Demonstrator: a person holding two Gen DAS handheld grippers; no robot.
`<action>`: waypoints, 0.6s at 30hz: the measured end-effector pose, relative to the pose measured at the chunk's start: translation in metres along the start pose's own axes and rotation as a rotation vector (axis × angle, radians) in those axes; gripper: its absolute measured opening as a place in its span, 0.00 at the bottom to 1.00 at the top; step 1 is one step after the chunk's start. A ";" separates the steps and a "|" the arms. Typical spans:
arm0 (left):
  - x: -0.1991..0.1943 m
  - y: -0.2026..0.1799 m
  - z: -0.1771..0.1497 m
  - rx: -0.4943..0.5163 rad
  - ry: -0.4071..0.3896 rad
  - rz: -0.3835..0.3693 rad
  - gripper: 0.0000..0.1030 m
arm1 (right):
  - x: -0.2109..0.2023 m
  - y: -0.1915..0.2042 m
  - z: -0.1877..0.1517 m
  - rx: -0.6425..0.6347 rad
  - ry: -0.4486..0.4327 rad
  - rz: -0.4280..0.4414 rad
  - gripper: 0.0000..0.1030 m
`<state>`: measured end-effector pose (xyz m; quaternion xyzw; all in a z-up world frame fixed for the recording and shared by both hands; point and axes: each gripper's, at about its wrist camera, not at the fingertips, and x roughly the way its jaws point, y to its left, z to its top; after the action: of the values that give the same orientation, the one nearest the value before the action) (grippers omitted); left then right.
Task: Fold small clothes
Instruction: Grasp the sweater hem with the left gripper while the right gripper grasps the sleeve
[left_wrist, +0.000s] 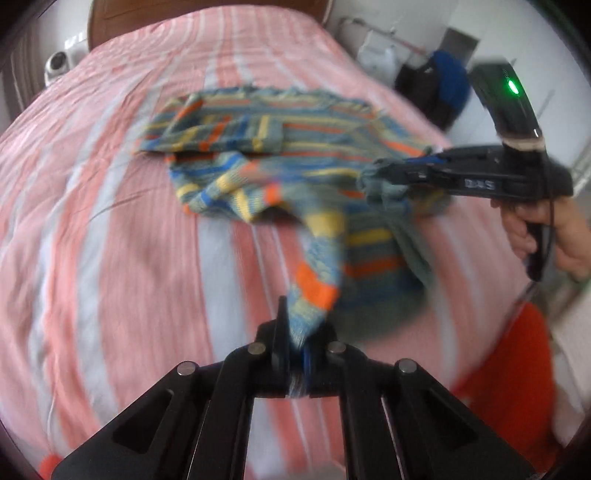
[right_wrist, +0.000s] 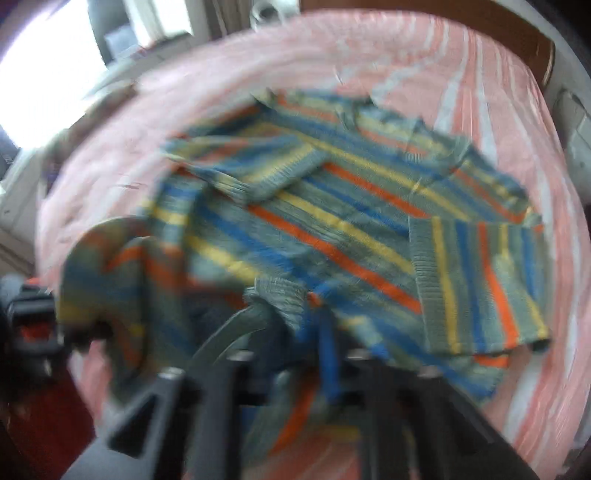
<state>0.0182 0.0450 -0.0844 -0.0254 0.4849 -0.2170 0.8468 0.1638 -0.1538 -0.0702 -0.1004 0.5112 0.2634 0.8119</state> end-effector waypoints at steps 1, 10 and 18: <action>-0.016 0.002 -0.009 -0.002 0.005 -0.014 0.03 | -0.026 0.001 -0.014 0.003 -0.038 0.036 0.13; -0.047 0.022 -0.083 -0.141 0.142 0.034 0.03 | -0.138 0.004 -0.177 0.111 -0.050 0.020 0.16; -0.036 0.028 -0.081 -0.149 0.165 0.082 0.03 | -0.119 -0.023 -0.247 0.365 -0.041 0.031 0.58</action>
<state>-0.0555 0.0983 -0.1048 -0.0507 0.5684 -0.1469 0.8080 -0.0565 -0.3186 -0.0809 0.0620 0.5356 0.1807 0.8226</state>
